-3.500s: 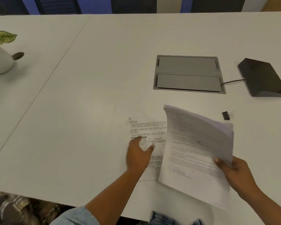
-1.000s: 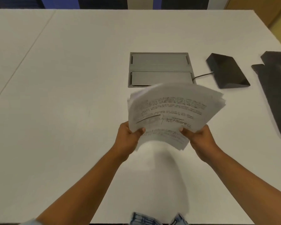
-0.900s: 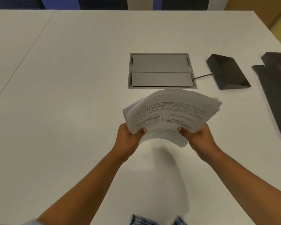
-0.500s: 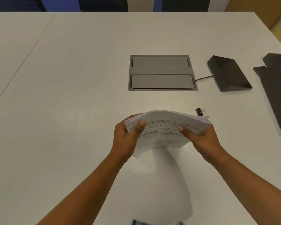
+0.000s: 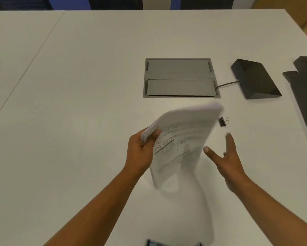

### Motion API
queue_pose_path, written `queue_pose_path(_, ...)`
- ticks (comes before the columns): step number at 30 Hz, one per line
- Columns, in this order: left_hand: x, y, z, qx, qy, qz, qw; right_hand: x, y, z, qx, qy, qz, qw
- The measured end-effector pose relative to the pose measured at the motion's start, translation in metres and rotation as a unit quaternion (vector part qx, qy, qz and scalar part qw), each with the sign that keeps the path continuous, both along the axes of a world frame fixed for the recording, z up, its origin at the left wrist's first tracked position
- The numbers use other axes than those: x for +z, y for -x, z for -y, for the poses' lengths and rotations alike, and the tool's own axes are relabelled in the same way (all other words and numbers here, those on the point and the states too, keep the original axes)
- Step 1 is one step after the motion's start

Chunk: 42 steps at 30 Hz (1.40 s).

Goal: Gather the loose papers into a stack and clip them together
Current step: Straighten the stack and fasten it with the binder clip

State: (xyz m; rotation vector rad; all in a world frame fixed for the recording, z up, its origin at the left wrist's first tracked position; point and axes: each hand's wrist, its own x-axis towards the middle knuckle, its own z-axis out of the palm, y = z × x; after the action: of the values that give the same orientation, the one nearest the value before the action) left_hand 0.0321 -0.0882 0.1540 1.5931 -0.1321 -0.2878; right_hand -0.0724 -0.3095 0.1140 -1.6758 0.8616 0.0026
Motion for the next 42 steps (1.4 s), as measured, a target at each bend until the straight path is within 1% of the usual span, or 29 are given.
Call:
queue_pose_path(1, -0.001, -0.001, 0.000, 0.048, 0.032, -0.039, 0.998, -0.004, 0.006, -0.005, -0.041, -0.040, -0.025, 0.998)
queue_pose_path(2, -0.003, -0.002, 0.000, 0.092, 0.070, -0.089, 0.989, -0.010, 0.014, -0.010, -0.066, -0.096, -0.025, 0.993)
queue_pose_path(3, -0.005, -0.003, 0.000, 0.122, 0.108, -0.136, 0.977, -0.016, 0.021, -0.014, -0.077, -0.165, -0.002, 0.983)
queue_pose_path(5, -0.010, -0.002, -0.001, 0.152, 0.176, -0.204, 0.951, -0.023, 0.030, -0.023, -0.074, -0.321, 0.049, 0.943)
queue_pose_path(6, -0.012, 0.001, -0.002, 0.160, 0.209, -0.226, 0.938, -0.022, 0.032, -0.028, -0.072, -0.372, 0.061, 0.923)
queue_pose_path(7, -0.015, 0.003, -0.003, 0.165, 0.238, -0.243, 0.926, -0.020, 0.032, -0.032, -0.067, -0.393, 0.070, 0.915)
queue_pose_path(8, -0.019, 0.007, -0.005, 0.162, 0.261, -0.257, 0.916, -0.020, 0.032, -0.033, -0.062, -0.391, 0.080, 0.915)
queue_pose_path(10, -0.028, 0.011, -0.014, 0.131, 0.292, -0.273, 0.907, -0.018, 0.027, -0.029, -0.062, -0.354, 0.100, 0.928)
queue_pose_path(13, -0.044, 0.006, -0.036, 0.043, 0.319, -0.262, 0.910, -0.011, 0.021, -0.008, -0.065, -0.250, 0.097, 0.961)
queue_pose_path(15, -0.052, -0.003, -0.050, -0.024, 0.309, -0.254, 0.916, -0.008, 0.021, 0.011, -0.045, -0.192, 0.093, 0.976)
queue_pose_path(16, -0.054, -0.010, -0.056, -0.055, 0.279, -0.246, 0.927, -0.007, 0.020, 0.019, -0.028, -0.169, 0.094, 0.981)
queue_pose_path(18, -0.057, -0.022, -0.063, -0.104, 0.165, -0.211, 0.958, -0.006, 0.018, 0.030, 0.001, -0.132, 0.103, 0.986)
queue_pose_path(19, -0.055, -0.028, -0.062, -0.122, 0.101, -0.186, 0.970, -0.004, 0.015, 0.032, 0.014, -0.116, 0.105, 0.988)
queue_pose_path(20, -0.056, -0.030, -0.058, -0.129, 0.057, -0.167, 0.976, -0.005, 0.012, 0.034, 0.027, -0.102, 0.102, 0.989)
queue_pose_path(21, -0.053, -0.035, -0.052, -0.131, 0.035, -0.144, 0.980, -0.004, 0.007, 0.035, 0.038, -0.092, 0.104, 0.990)
queue_pose_path(22, -0.054, -0.035, -0.048, -0.127, 0.032, -0.128, 0.983, -0.007, 0.004, 0.034, 0.050, -0.090, 0.106, 0.989)
queue_pose_path(25, -0.052, -0.040, -0.040, -0.102, 0.049, -0.065, 0.991, -0.008, -0.006, 0.034, 0.051, -0.095, 0.125, 0.986)
queue_pose_path(27, -0.057, -0.038, -0.036, -0.100, 0.046, -0.036, 0.993, -0.011, -0.008, 0.035, 0.048, -0.096, 0.126, 0.986)
queue_pose_path(32, -0.075, -0.027, -0.035, -0.081, 0.006, -0.040, 0.996, -0.030, -0.005, 0.037, 0.041, -0.088, 0.111, 0.989)
queue_pose_path(35, -0.082, -0.020, -0.039, -0.082, -0.032, -0.027, 0.996, -0.040, 0.000, 0.036, 0.055, -0.067, 0.099, 0.991)
queue_pose_path(37, -0.083, -0.017, -0.042, -0.076, -0.053, -0.012, 0.996, -0.042, 0.003, 0.034, 0.054, -0.049, 0.106, 0.992)
queue_pose_path(39, -0.084, -0.017, -0.043, -0.066, -0.061, -0.002, 0.996, -0.040, 0.002, 0.034, 0.041, -0.037, 0.121, 0.991)
queue_pose_path(42, -0.083, -0.020, -0.042, -0.065, -0.060, 0.004, 0.996, -0.042, -0.002, 0.035, 0.053, -0.021, 0.122, 0.991)
